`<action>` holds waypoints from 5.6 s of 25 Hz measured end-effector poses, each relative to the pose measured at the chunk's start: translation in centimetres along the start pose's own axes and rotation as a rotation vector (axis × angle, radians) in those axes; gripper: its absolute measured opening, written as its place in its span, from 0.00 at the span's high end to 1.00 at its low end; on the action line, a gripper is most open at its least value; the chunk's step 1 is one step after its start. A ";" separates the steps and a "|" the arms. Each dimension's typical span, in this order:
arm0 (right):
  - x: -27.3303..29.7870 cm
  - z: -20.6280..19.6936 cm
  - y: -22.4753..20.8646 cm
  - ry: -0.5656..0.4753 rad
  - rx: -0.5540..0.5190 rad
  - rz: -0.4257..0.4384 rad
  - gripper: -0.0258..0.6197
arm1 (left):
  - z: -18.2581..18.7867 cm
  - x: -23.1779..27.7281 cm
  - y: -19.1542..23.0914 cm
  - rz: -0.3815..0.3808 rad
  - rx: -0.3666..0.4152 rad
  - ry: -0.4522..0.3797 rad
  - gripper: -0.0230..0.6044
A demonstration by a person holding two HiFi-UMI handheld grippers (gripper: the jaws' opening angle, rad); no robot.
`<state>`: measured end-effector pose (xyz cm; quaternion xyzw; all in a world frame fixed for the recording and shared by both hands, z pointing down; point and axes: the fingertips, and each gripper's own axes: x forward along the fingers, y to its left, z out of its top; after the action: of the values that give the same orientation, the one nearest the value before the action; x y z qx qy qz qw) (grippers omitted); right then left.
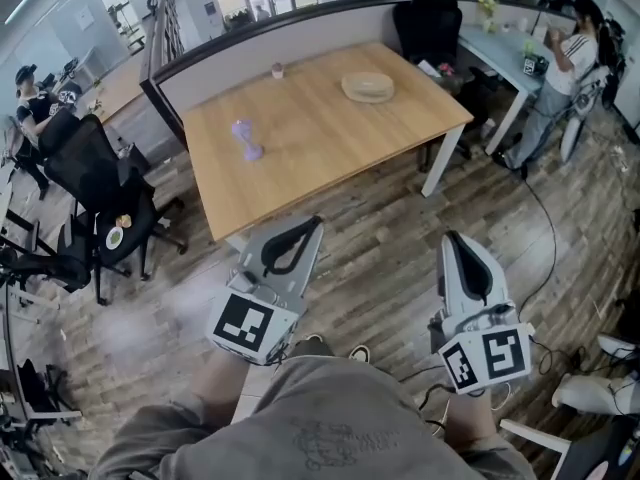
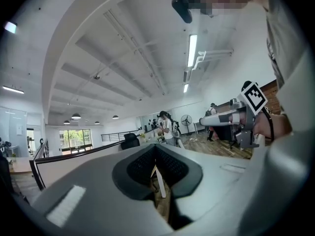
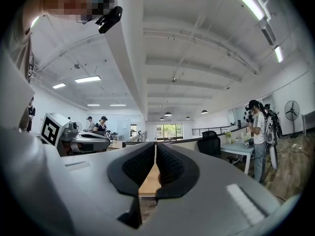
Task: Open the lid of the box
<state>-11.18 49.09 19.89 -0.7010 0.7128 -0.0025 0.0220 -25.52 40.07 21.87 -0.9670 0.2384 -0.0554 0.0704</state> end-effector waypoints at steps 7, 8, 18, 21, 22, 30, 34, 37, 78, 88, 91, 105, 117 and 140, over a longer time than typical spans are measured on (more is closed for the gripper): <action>-1.5 -0.9 -2.4 -0.004 0.031 -0.018 0.93 | 0.8 1.0 -0.4 0.069 0.021 -0.088 0.59; -1.6 -1.0 -2.6 -0.005 0.033 -0.017 0.93 | 0.6 1.1 -0.5 0.075 0.029 -0.083 0.53; 1.6 -2.0 -4.4 0.013 0.020 -0.014 0.93 | -1.1 3.9 2.2 0.090 0.037 -0.060 0.50; 4.0 -2.2 -5.3 0.023 0.017 -0.013 0.93 | -1.5 5.7 4.1 0.095 0.034 -0.053 0.50; 4.9 -2.2 -5.7 0.026 0.015 -0.013 0.93 | -1.6 6.5 4.8 0.096 0.031 -0.049 0.50; 13.6 -1.5 -7.5 0.009 -0.005 0.067 0.81 | -2.6 13.6 11.2 0.079 0.017 -0.033 0.50; 18.9 -1.2 -8.5 0.029 -0.020 0.059 0.75 | -3.3 17.1 15.3 0.071 -0.002 0.007 0.50; 22.9 -1.2 -9.3 0.039 -0.021 0.052 0.75 | -3.6 19.7 18.5 0.064 -0.016 0.020 0.50; 58.9 -4.1 -33.0 0.098 0.001 0.203 0.60 | -7.0 50.4 37.7 0.252 -0.084 0.076 0.50; 64.5 -5.7 -36.8 0.128 0.023 0.309 0.60 | -7.5 54.0 39.2 0.352 -0.073 0.094 0.50; 65.0 -6.1 -36.7 0.139 0.044 0.312 0.60 | -8.0 53.9 39.4 0.356 -0.079 0.110 0.50; 67.5 -9.0 -35.1 0.221 0.000 0.346 0.60 | -11.2 55.1 42.7 0.239 -0.039 0.161 0.50; 72.1 -15.9 -32.2 0.340 -0.044 0.368 0.60 | -23.3 61.3 46.5 0.030 -0.002 0.341 0.49; 78.7 -34.9 -28.9 0.638 -0.037 0.440 0.60 | -44.9 70.3 44.8 -0.280 -0.060 0.565 0.47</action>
<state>15.21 -30.99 53.56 -0.4955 0.8172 -0.2027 -0.2135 9.76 -37.12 63.93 -0.9385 0.1148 -0.3238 -0.0353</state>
